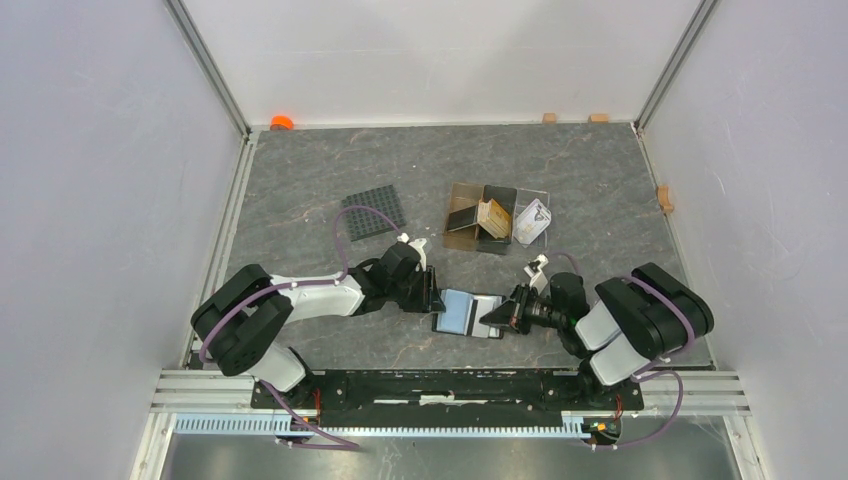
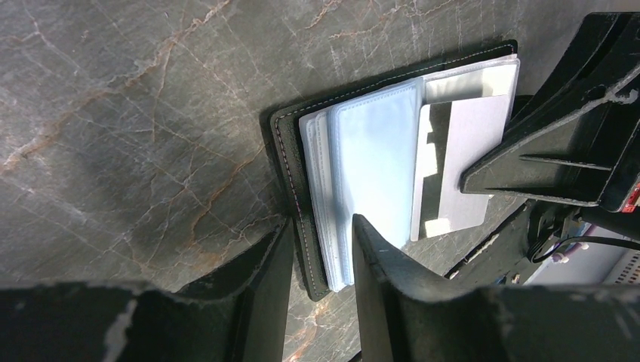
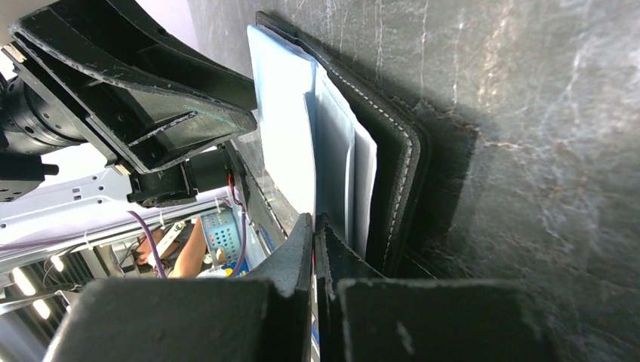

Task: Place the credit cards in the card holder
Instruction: Insert the credit card into the card holder.

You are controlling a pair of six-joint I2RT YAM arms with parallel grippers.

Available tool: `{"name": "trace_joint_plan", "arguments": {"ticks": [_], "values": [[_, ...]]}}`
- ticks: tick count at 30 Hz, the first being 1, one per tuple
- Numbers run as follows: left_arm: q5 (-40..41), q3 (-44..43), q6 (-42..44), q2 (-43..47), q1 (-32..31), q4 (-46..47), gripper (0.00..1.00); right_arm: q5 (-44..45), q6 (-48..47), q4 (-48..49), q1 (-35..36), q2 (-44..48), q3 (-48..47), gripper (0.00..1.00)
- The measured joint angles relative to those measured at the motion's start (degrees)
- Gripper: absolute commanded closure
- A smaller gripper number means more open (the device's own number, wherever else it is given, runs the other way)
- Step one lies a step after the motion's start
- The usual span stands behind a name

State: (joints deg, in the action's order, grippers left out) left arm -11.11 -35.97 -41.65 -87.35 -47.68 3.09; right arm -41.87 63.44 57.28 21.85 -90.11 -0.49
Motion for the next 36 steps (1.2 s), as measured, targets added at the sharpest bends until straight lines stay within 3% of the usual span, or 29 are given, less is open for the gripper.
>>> {"name": "trace_joint_plan", "arguments": {"ticks": [26,36], "values": [[-0.04,0.02,1.18,-0.31,0.33,-0.09,0.70,-0.13,0.55,4.39,1.29,-7.58,-3.23,1.00],[-0.02,0.02,1.22,-0.31,0.37,-0.22,0.81,-0.07,-3.26,-0.76,1.27,-5.95,-5.57,1.00]]}}
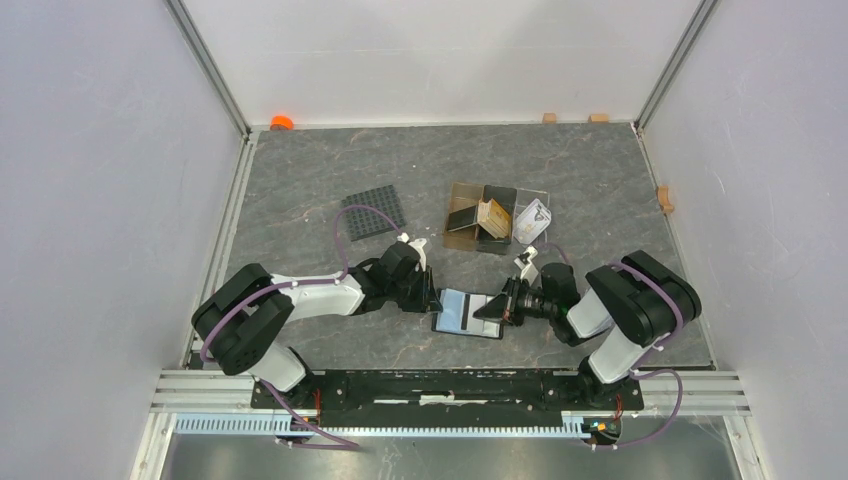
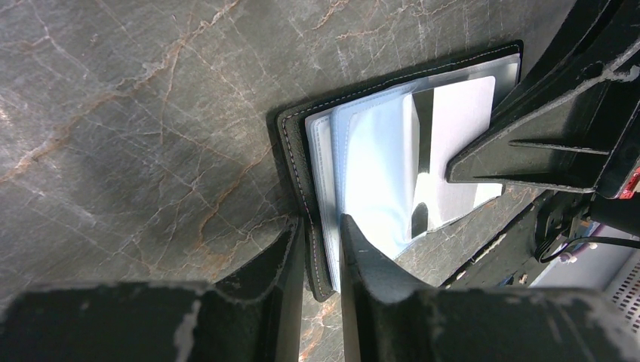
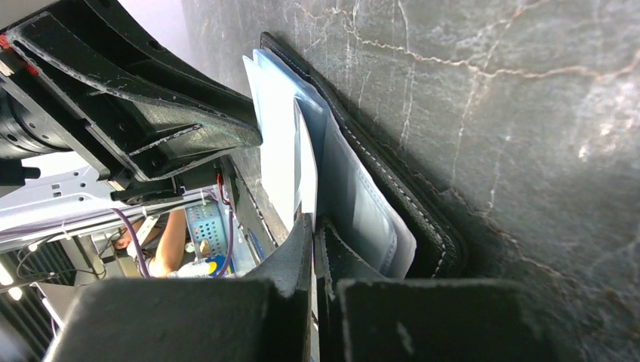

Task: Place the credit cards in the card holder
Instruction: Insert the credit card into the card holder.

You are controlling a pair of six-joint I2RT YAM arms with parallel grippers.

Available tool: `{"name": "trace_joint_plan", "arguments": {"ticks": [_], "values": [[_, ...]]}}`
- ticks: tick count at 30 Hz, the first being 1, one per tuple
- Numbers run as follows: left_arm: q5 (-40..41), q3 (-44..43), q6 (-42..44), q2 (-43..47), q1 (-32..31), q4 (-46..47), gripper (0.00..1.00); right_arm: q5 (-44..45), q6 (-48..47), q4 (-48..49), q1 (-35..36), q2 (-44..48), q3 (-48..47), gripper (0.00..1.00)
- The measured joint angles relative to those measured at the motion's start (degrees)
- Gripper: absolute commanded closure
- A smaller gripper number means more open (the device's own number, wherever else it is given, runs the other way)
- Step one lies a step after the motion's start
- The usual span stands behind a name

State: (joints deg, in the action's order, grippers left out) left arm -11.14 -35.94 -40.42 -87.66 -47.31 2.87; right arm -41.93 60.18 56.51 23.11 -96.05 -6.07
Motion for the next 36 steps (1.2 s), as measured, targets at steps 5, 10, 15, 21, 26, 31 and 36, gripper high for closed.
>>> {"name": "trace_joint_plan", "arguments": {"ticks": [5,10,15,21,26,31,36], "values": [[0.02,0.00,0.07,0.00,0.09,-0.02,0.84,-0.02,-2.12,-3.21,-0.48,1.55,-0.55,1.00],[0.04,-0.02,0.66,0.00,0.11,-0.02,0.86,-0.24,-3.13,-4.09,-0.96,1.77,-0.59,1.00],[0.02,-0.09,0.94,0.00,0.33,-0.07,0.87,-0.57,-4.15,-5.25,-1.60,2.36,-0.59,1.00],[0.00,-0.13,1.07,0.00,0.37,-0.15,0.87,-0.96,-5.70,-7.34,-2.49,3.28,-0.87,1.00],[0.00,-0.37,1.09,0.00,0.46,-0.57,0.88,-1.51,-6.60,-8.50,-2.67,3.34,-1.38,1.00],[0.35,-0.50,1.73,-0.31,0.90,-1.27,0.89,-1.55,-7.34,-9.53,-2.78,3.76,-1.64,1.00],[0.72,-0.59,2.36,-0.48,1.03,-1.62,0.90,-1.44,-7.63,-10.10,-2.54,3.98,-1.77,1.00]]}}
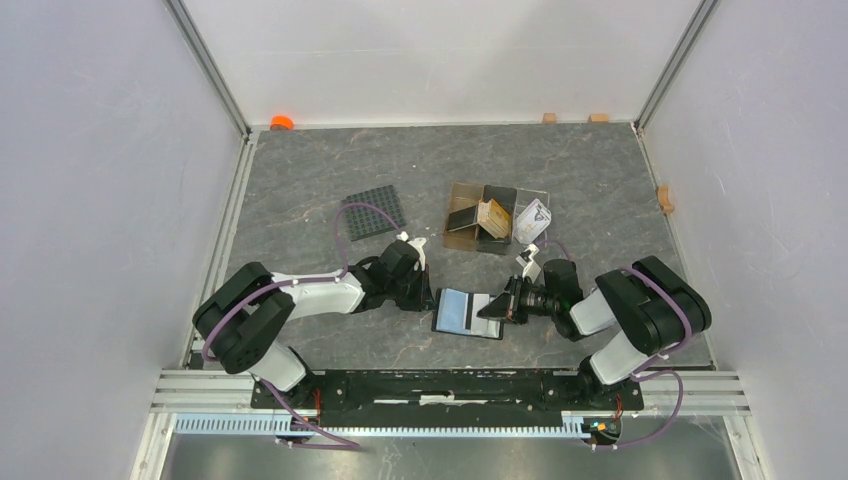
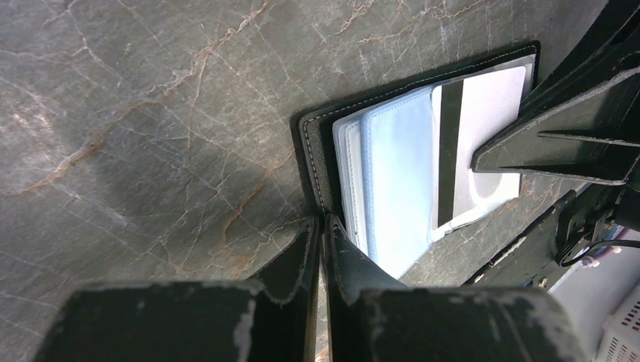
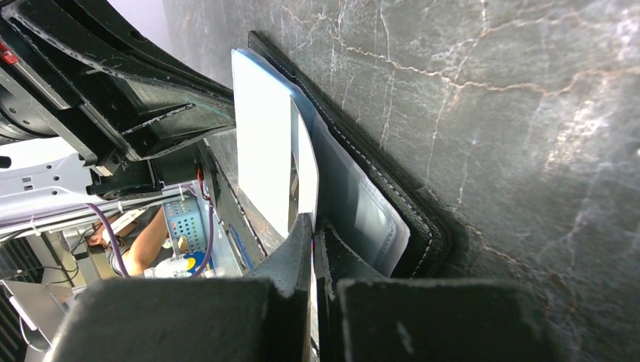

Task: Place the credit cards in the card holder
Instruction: Insert the credit card into the card holder.

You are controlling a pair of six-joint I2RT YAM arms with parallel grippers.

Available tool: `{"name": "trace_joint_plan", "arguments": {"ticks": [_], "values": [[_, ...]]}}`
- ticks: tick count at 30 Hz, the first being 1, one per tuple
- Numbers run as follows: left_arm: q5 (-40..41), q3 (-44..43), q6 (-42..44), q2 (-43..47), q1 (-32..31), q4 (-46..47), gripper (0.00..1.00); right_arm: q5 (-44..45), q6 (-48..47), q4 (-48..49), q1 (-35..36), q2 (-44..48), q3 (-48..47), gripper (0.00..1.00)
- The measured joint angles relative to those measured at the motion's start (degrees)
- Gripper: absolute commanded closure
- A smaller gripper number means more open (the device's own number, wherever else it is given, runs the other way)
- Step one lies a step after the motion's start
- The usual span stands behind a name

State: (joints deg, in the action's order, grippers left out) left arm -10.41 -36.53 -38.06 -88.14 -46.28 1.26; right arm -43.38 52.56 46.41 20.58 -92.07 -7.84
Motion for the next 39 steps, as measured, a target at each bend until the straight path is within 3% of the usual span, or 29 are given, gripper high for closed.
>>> {"name": "trace_joint_plan", "arguments": {"ticks": [20,31,39], "values": [[-0.26,0.17,-0.02,-0.07,0.09,0.22,0.94,5.60,4.85,5.86,4.85,-0.24,2.10,1.00],[-0.22,0.72,-0.02,0.22,0.09,0.98,0.97,9.46,6.67,2.27,5.11,7.52,5.88,1.00],[-0.39,1.25,-0.02,0.37,0.09,1.88,0.98,8.76,6.60,1.40,5.18,6.62,4.90,1.00]]}}
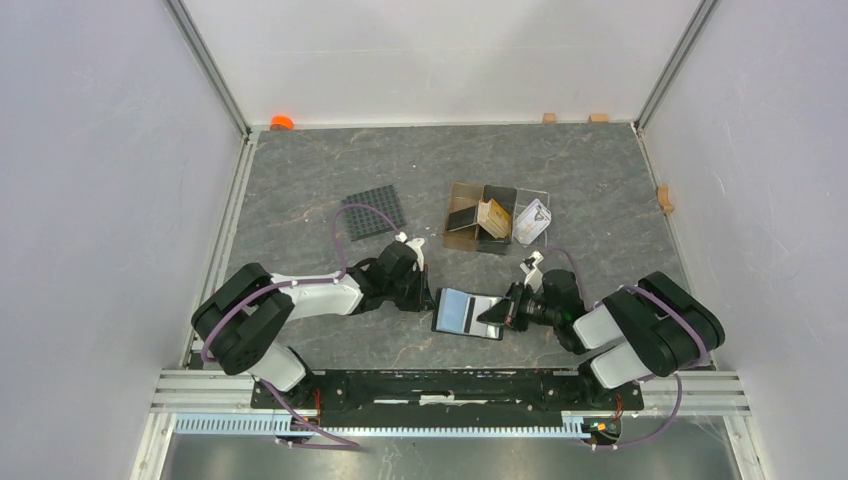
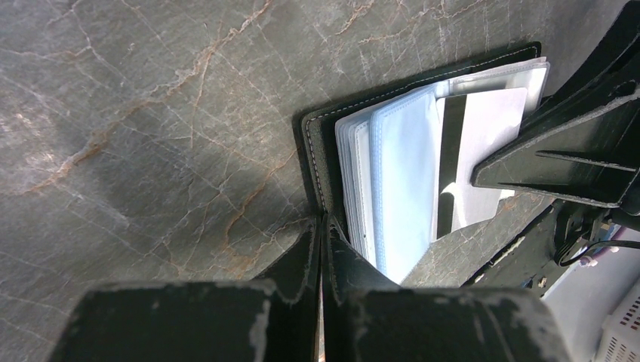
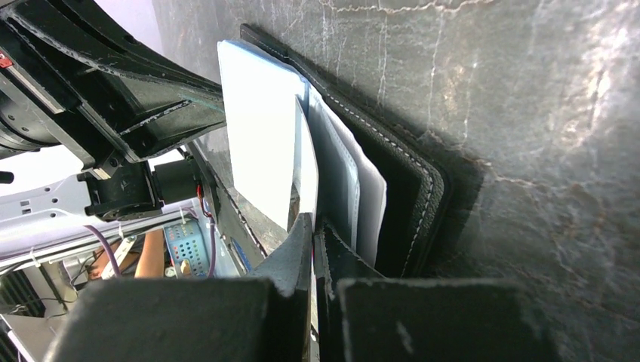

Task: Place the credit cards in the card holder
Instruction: Insert the credit card into the card holder.

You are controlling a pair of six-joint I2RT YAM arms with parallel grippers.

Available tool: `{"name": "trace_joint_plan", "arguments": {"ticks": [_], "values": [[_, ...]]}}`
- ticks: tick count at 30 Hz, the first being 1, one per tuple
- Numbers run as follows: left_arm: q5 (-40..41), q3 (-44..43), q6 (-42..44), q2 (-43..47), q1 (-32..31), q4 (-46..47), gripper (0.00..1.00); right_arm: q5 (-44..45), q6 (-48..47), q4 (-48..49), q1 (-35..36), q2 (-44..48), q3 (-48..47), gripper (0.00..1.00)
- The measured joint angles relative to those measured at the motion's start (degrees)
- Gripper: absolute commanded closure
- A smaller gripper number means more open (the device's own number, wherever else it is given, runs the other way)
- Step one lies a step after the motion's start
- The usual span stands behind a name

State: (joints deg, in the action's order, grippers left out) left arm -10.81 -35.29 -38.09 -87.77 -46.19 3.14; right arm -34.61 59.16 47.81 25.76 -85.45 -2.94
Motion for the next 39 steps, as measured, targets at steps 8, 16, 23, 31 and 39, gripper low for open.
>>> {"name": "trace_joint_plan", "arguments": {"ticks": [8,16,23,31,39], "values": [[-0.31,0.13,0.02,0.07,0.11,0.26,0.98,-0.44,0.44,1.18,0.68,-2.23,-1.03,1.00],[-0.83,0.52,0.02,0.11,0.28,0.96,0.98,-0.20,2.05,4.28,2.05,-5.57,-2.01,1.00],[-1.73,1.18,0.02,0.13,0.50,2.16,0.98,0.15,2.34,3.48,3.96,-7.48,-4.72,1.00],[-1.79,3.23,-0.02,0.96,1.14,5.22,0.98,-0.26,1.88,-0.24,4.59,-7.67,-7.21,0.83],[-1.09,7.67,-3.13,2.49,1.11,11.74,0.98,5.03,-5.07,-16.70,7.06,1.81,-11.58,0.57]]}}
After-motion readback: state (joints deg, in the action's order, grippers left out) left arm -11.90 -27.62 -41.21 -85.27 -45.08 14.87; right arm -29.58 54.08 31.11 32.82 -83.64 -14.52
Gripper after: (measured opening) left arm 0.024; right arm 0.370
